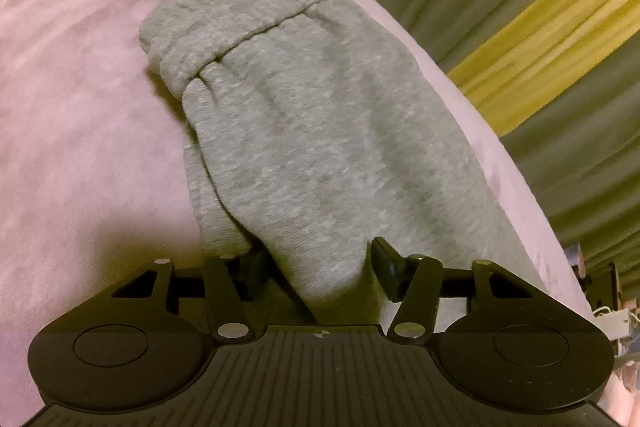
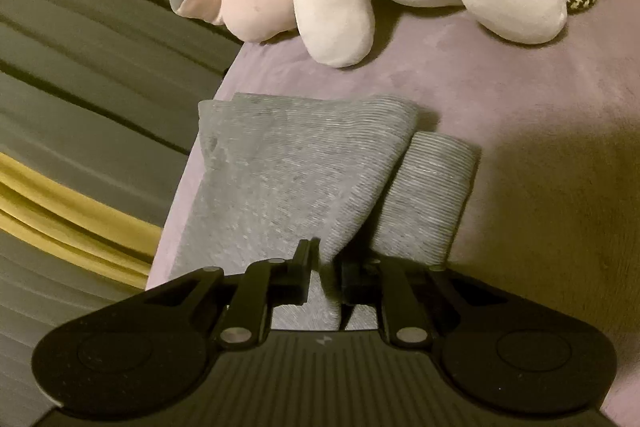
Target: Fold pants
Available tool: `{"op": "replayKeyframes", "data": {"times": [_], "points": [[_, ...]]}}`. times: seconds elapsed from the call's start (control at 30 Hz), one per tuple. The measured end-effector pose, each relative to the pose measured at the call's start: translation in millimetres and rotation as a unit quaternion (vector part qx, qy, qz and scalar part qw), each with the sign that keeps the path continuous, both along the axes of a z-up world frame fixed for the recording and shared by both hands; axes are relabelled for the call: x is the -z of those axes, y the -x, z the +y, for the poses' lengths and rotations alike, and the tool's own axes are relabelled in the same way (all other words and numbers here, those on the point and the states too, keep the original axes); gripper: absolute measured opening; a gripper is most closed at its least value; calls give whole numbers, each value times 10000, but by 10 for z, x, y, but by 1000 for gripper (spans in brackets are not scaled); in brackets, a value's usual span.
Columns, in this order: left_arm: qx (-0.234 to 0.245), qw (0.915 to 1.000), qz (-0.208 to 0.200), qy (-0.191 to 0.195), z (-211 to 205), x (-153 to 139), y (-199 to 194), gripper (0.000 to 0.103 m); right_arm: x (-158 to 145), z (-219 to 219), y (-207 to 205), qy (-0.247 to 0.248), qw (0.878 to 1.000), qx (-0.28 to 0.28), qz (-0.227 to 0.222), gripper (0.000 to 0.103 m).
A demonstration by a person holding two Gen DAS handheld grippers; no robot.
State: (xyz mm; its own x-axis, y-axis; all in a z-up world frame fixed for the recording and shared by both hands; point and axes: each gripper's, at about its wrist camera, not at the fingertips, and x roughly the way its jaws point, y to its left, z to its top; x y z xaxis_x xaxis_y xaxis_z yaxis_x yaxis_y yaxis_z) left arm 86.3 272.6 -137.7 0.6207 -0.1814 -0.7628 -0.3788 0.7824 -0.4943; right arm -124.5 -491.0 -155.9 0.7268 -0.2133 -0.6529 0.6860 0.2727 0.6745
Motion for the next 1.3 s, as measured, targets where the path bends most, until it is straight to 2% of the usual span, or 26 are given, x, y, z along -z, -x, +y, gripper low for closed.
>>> {"op": "replayKeyframes", "data": {"times": [0.03, 0.2, 0.3, 0.33, 0.37, 0.43, 0.5, 0.53, 0.63, 0.73, 0.8, 0.87, 0.9, 0.93, 0.97, 1.03, 1.07, 1.13, 1.2, 1.3], "points": [[-27, 10000, 6, 17, 7, -1, 19, 53, -13, 5, -12, 34, 10000, -4, 57, 8], [-118, 9998, -42, 148, 54, 4, 60, 47, -152, 74, -116, 347, 9988, -156, 320, 7], [-107, 9997, -45, 233, 75, 23, 62, 39, -148, 74, -160, 431, 9978, -278, 421, 11], [-108, 9997, -46, 226, 78, 23, 65, 37, -139, 68, -170, 414, 9979, -290, 411, 16], [-109, 9997, -43, 214, 79, 19, 65, 34, -138, 65, -182, 414, 9979, -289, 416, 16], [-67, 9998, -36, 165, 67, -14, 56, 22, -184, 66, -241, 516, 9964, -369, 563, 15], [-46, 9999, -83, 95, 58, -116, 73, 15, -299, 79, -322, 640, 9937, -539, 750, 6], [-30, 9999, -106, 76, 62, -183, 86, 14, -372, 75, -343, 685, 9932, -624, 711, 6], [27, 9993, -320, 165, 100, -413, 153, 12, -727, 60, -298, 952, 9925, -739, 218, 5], [145, 9981, -592, 79, 118, -655, 250, 12, -962, 17, -136, 803, 9935, -689, -414, 5], [201, 9978, -629, -50, 146, -717, 313, 12, -968, 19, -10, 769, 9941, -585, -486, 5], [264, 9987, -349, -274, 147, -640, 290, 12, -824, -1, 28, 771, 9948, -632, -203, 5], [277, 9987, -92, -411, 141, -569, 282, 13, -727, 20, 16, 845, 9939, -689, 171, 6], [276, 9980, 142, -553, 142, -502, 281, 19, -636, 39, -16, 955, 9906, -764, 610, 6], [165, 9969, 316, -708, 157, -459, 298, 23, -576, 56, -45, 1029, 9864, -798, 999, 13], [-221, 9946, 402, -933, 233, -466, 379, 55, -497, 113, -38, 1246, 9767, -630, 1629, 21], [-449, 9924, 413, -1067, 258, -503, 424, 58, -510, 136, -16, 1367, 9736, -530, 1747, 33], [-630, 9880, 282, -1385, 243, -633, 470, 58, -615, 196, 14, 1717, 9656, -260, 1934, 47], [-601, 9834, 41, -1711, 137, -784, 478, 63, -759, 303, -15, 2119, 9563, -124, 2011, 50], [-321, 9773, -357, -2061, -180, -960, 460, 77, -958, 581, -109, 2639, 9490, -278, 1705, 51]]}}
